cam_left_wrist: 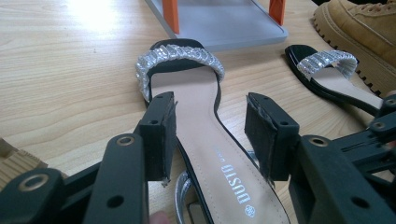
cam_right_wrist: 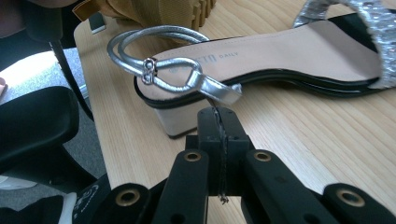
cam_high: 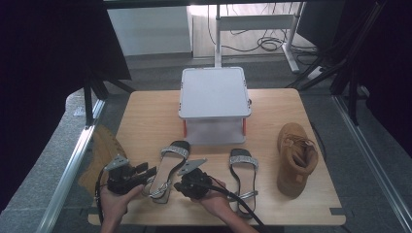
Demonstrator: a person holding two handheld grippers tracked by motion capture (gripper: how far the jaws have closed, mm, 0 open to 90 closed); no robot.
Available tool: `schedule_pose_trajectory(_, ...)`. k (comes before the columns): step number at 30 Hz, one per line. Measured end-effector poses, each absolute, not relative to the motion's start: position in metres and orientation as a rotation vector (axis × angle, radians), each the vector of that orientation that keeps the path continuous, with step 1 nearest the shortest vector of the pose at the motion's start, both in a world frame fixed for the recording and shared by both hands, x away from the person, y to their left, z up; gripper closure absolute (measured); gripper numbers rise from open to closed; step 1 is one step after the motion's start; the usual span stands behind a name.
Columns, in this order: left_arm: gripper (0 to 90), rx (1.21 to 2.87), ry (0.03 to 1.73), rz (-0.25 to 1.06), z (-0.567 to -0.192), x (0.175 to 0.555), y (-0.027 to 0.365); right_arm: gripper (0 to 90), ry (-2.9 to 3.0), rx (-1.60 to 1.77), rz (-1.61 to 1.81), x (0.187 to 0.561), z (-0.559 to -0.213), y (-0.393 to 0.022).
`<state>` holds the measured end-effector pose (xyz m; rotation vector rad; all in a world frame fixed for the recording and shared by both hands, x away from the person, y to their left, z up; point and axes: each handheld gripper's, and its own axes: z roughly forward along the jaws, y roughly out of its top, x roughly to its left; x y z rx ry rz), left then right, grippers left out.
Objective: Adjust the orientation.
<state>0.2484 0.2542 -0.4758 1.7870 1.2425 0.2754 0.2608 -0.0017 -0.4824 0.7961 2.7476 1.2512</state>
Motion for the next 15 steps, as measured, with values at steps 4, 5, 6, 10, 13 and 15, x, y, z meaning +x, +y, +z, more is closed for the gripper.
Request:
schedule_pose_trajectory(4,53.1,1.784,1.244,0.278,-0.475,0.248,0.254,89.3,2.725,0.812,1.269,0.258,-0.478,-0.015)
schedule_pose_trajectory(5,52.9,1.785,1.243,0.279,-0.475,0.248,0.254,89.2,2.718,0.82,1.274,0.257,-0.476,-0.018)
schedule_pose_trajectory(6,52.7,1.784,1.243,0.279,-0.475,0.247,0.253,89.2,2.708,0.822,1.279,0.256,-0.475,-0.022)
schedule_pose_trajectory(10,51.4,1.785,1.245,0.28,-0.475,0.247,0.252,89.2,2.676,0.85,1.303,0.255,-0.471,-0.038)
schedule_pose_trajectory(13,49.8,1.786,1.247,0.277,-0.475,0.246,0.251,89.2,2.646,0.872,1.32,0.253,-0.467,-0.052)
schedule_pose_trajectory(15,48.8,1.786,1.245,0.278,-0.475,0.246,0.25,89.2,2.63,0.882,1.334,0.251,-0.464,-0.061)
